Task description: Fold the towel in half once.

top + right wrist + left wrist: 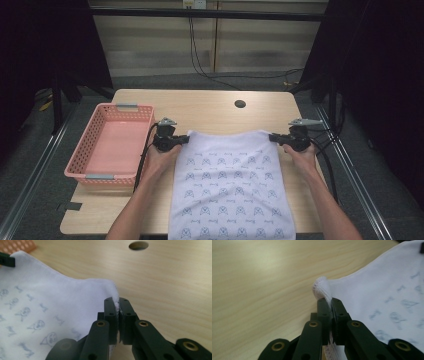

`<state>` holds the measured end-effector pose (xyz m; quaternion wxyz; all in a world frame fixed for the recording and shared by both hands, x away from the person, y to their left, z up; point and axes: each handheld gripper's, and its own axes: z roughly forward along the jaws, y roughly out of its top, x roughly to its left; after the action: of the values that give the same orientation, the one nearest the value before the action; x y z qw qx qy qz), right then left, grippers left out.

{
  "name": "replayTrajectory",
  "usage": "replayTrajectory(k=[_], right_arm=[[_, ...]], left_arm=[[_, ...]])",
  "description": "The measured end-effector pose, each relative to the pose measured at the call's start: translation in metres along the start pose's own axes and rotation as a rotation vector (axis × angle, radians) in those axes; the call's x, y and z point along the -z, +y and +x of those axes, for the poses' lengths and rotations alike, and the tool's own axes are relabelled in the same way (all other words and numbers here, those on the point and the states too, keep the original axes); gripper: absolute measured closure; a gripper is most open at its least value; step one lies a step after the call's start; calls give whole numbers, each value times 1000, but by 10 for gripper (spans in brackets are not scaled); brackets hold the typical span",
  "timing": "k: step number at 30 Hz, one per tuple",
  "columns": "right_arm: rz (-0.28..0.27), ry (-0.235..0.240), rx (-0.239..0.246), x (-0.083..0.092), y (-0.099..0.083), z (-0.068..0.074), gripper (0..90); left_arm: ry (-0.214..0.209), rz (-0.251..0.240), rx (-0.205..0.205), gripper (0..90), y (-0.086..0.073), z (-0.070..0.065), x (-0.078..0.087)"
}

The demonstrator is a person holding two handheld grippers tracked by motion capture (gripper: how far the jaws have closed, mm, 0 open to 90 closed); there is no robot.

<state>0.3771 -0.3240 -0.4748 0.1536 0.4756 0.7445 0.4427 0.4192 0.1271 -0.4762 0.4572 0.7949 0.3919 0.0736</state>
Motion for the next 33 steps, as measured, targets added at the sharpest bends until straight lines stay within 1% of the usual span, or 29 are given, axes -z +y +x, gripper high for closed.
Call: replayTrajectory(k=[1, 3, 4, 5, 6, 7, 10, 12, 13, 14, 16, 19, 21, 23, 25, 26, 27, 28, 29, 30, 31, 32, 33], right_arm=[[-18, 5, -15, 5, 2, -2, 865], [-54, 10, -34, 15, 7, -4, 865], [-64, 10, -33, 19, 9, -5, 865], [-70, 5, -26, 24, 13, -5, 865], [-76, 7, -26, 27, 16, -5, 865], [-93, 19, -29, 31, 20, -5, 865], [-137, 33, -27, 40, 32, -4, 866], [-156, 42, -29, 43, 40, -2, 866], [-164, 37, -20, 45, 45, -2, 867], [-170, 38, -23, 46, 50, -2, 866], [-181, 28, -12, 49, 61, -2, 867], [-188, 7, 2, 52, 80, -4, 867], [-199, -5, 5, 54, 93, -5, 867], [-217, -17, 6, 58, 109, -5, 867], [-230, -30, 8, 63, 122, -4, 867], [-248, -25, 3, 65, 125, -3, 867], [-260, -17, 1, 66, 125, -2, 867], [-251, -23, 10, 67, 123, 1, 867], [-232, -29, 16, 66, 118, 3, 868], [-210, -25, 23, 65, 112, 4, 867], [-197, -18, 24, 65, 104, 4, 868], [-192, -6, 11, 66, 96, 3, 868], [-188, 9, 3, 67, 88, 3, 868]], left_arm=[[2, -19, 4, 868, 5, -2, 5], [-17, -62, 10, 869, 17, -5, 17], [-28, -83, 1, 869, 23, -6, 25], [-29, -96, -3, 869, 27, -7, 29], [-32, -113, -2, 869, 31, -7, 34], [-43, -130, -4, 869, 36, -7, 40], [-54, -145, -28, 869, 46, -7, 48], [-50, -172, -16, 870, 52, -5, 51], [-54, -180, -7, 870, 56, -3, 52], [-54, -190, -3, 870, 59, -2, 54], [-51, -204, -5, 870, 67, -1, 55], [-46, -214, -24, 870, 81, -1, 58], [-40, -234, -35, 871, 94, -1, 64], [-31, -254, -38, 871, 106, -1, 69], [-44, -284, -31, 871, 113, -2, 75], [-52, -292, -28, 872, 113, -4, 77], [-53, -291, -36, 872, 111, -6, 78], [-55, -278, -47, 871, 107, -8, 78], [-45, -258, -64, 871, 102, -10, 78], [-38, -232, -84, 871, 95, -11, 77], [-38, -201, -94, 871, 87, -11, 75], [-31, -179, -89, 871, 80, -11, 75], [-41, -174, -79, 871, 73, -13, 76]])
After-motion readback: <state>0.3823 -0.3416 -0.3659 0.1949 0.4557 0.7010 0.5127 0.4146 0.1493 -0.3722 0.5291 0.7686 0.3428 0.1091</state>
